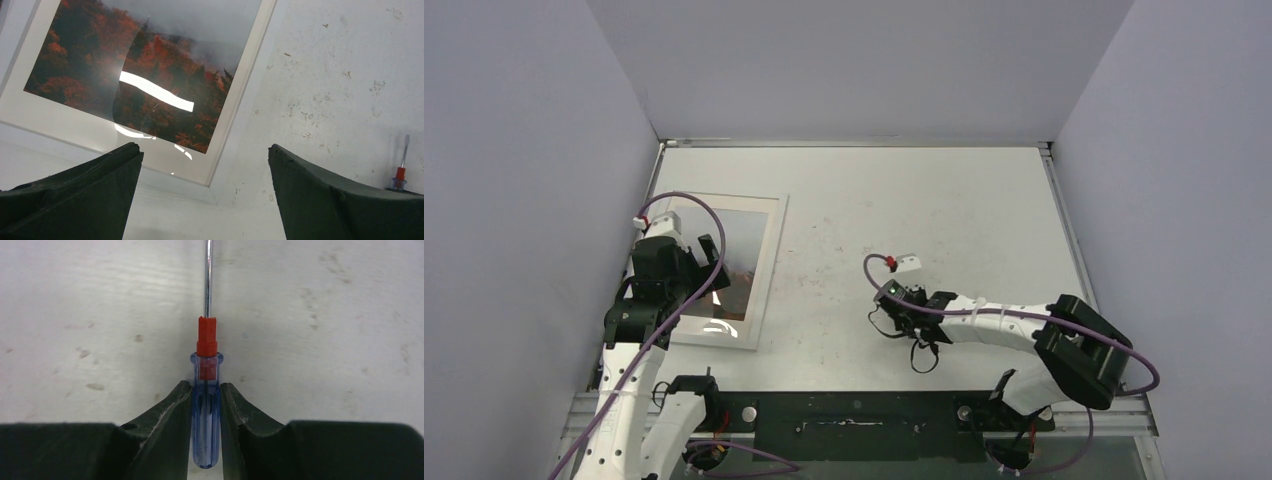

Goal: Take the photo out of the frame
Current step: Move the screwdriver to the center of the board.

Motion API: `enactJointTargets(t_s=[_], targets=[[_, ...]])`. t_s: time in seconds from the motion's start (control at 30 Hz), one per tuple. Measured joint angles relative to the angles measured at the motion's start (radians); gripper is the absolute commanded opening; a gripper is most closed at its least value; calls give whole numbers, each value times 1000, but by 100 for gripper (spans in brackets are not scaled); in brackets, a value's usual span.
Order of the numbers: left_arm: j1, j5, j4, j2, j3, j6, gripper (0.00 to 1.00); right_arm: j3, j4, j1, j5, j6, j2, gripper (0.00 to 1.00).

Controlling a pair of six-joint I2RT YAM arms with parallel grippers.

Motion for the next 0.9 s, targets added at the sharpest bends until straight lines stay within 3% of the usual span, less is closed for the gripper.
enactJointTargets(t_s=[0.2,0.5,0.7,0.9], targets=[[0,6,0,0,-5,0,97,-73,-45,-245,-19,89,-114,0],[0,14,0,0,-5,0,97,-139,-72,-649,-86,92,-222,0],[0,18,0,0,-6,0,97,-148,-106,-731,-95,88,-227,0],[1,22,0,0,-8,0,97,-152,-117,-734,-94,89,-229,10]])
